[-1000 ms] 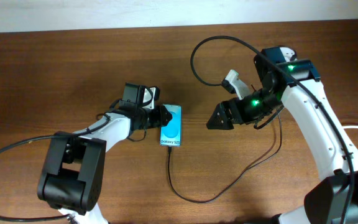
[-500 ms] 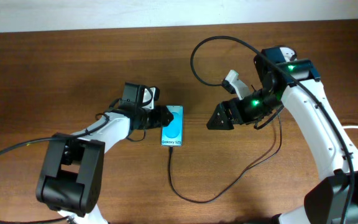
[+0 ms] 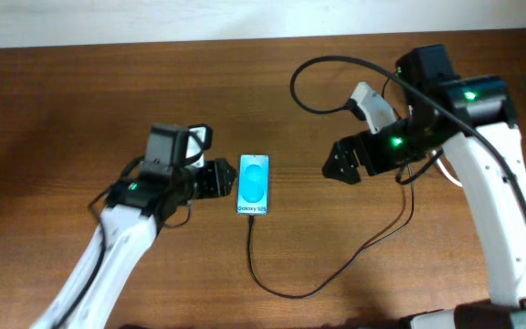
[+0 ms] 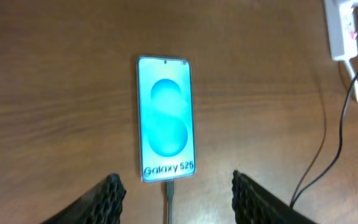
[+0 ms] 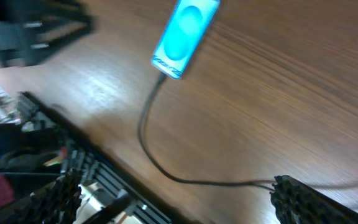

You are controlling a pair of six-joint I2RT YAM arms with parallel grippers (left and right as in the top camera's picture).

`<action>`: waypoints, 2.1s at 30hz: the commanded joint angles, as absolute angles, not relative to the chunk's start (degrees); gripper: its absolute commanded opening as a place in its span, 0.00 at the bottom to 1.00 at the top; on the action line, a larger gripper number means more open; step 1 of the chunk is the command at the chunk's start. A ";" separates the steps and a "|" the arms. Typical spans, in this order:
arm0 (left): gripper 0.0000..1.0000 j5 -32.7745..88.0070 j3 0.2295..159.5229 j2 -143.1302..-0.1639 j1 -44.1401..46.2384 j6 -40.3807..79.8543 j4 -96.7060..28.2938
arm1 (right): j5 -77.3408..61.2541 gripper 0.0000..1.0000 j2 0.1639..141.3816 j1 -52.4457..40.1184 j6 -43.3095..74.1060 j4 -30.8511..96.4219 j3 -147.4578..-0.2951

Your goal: Plug charger to phone and switch on socket

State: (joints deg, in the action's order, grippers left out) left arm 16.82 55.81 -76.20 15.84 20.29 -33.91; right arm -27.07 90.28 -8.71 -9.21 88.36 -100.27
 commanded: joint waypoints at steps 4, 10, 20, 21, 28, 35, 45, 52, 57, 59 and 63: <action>0.63 5.56 55.57 -53.87 15.62 19.62 -46.28 | -10.02 0.98 78.13 -8.49 5.56 90.89 -101.38; 0.67 -1.89 55.57 -41.25 15.62 19.62 -58.72 | 3.44 0.98 68.29 -8.49 21.74 93.93 -101.36; 0.99 -7.05 55.57 -40.95 15.62 19.64 -68.23 | 18.00 0.98 67.59 -8.49 39.57 96.53 -98.30; 0.99 -7.40 55.57 -40.95 15.62 19.64 -68.23 | 18.52 0.98 67.59 -8.49 39.92 95.07 -96.53; 0.99 -7.38 55.55 -40.95 15.62 19.62 -68.27 | 16.95 0.27 68.97 -8.49 43.72 88.14 -90.54; 0.99 -7.35 55.55 -40.95 15.62 19.64 -68.29 | 8.14 0.04 72.73 -3.73 44.16 84.38 -90.56; 0.99 -7.35 55.55 -40.95 15.62 19.64 -68.27 | -10.92 0.04 81.69 15.79 34.68 80.01 -90.56; 0.99 -7.35 55.55 -40.95 15.62 19.64 -68.27 | -13.17 0.04 90.43 19.88 34.72 72.69 -90.70; 0.99 -7.35 55.55 -40.95 15.62 19.64 -68.27 | -15.90 0.04 94.21 23.40 34.76 65.06 -90.98; 0.99 -7.35 55.55 -40.95 15.62 19.64 -68.27 | -15.92 0.04 95.68 23.38 35.00 61.95 -91.05; 0.99 -7.35 55.55 -40.95 15.62 19.64 -68.27 | -15.90 0.04 103.55 23.38 37.12 58.22 -95.00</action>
State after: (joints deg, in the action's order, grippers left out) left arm -6.48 55.77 -41.15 15.79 19.92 -68.18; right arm -15.38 98.72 23.27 36.12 59.27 -91.72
